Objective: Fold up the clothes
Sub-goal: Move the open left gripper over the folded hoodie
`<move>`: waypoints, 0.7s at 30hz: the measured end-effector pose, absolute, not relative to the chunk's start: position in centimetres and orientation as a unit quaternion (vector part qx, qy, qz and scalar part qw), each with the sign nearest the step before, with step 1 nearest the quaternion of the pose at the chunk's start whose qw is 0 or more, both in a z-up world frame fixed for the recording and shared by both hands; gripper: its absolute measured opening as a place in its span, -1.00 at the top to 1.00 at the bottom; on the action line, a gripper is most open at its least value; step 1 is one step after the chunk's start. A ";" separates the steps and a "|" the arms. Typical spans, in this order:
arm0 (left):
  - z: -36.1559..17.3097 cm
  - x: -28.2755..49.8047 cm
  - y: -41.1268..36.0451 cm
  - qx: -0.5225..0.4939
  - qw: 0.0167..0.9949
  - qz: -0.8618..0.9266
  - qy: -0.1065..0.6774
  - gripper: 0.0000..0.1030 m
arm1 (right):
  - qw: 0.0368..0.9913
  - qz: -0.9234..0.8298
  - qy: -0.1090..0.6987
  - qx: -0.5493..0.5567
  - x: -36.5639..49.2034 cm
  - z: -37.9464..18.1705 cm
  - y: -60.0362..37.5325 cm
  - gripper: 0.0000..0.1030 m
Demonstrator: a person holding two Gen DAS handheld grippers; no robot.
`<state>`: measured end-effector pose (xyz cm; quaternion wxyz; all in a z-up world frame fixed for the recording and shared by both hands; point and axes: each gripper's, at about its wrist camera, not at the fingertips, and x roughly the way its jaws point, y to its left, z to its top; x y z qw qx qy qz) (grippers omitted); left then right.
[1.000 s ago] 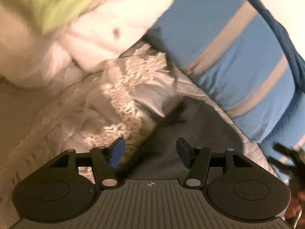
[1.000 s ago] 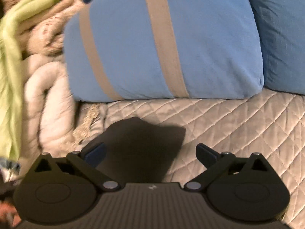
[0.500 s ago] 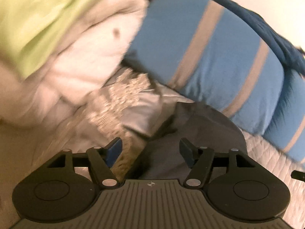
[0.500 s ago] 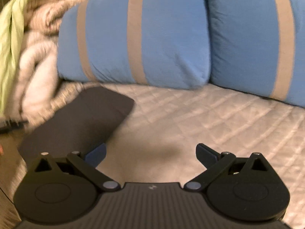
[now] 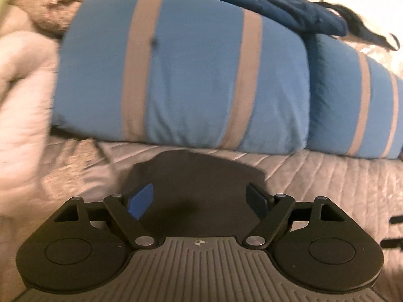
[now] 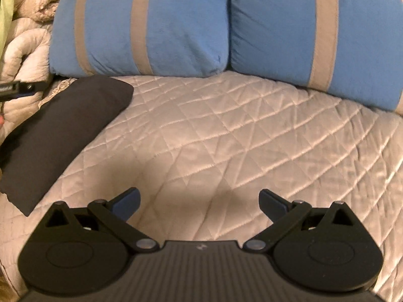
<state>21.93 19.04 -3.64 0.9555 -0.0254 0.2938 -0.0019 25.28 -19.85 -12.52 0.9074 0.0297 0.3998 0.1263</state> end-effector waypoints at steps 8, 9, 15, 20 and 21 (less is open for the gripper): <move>-7.9 26.9 18.4 -0.026 0.949 -0.019 0.315 -0.58 | 0.900 0.126 0.415 0.050 25.3 -13.6 -20.8 -0.99; -8.5 27.5 18.4 -0.026 0.948 -0.021 0.317 -0.59 | 0.901 0.125 0.413 0.048 25.3 -13.5 -20.8 -1.00; -11.6 28.8 18.6 -0.032 0.952 -0.039 0.303 -0.96 | 0.904 0.132 0.405 0.041 25.4 -13.3 -20.7 -0.99; -11.5 29.1 18.7 -0.034 0.951 -0.040 0.306 -0.99 | 0.888 0.143 0.433 0.060 26.1 -13.9 -20.5 -0.99; -11.4 29.2 18.6 -0.030 0.951 -0.038 0.306 -0.99 | 0.885 0.141 0.439 0.061 26.2 -14.1 -20.5 -0.99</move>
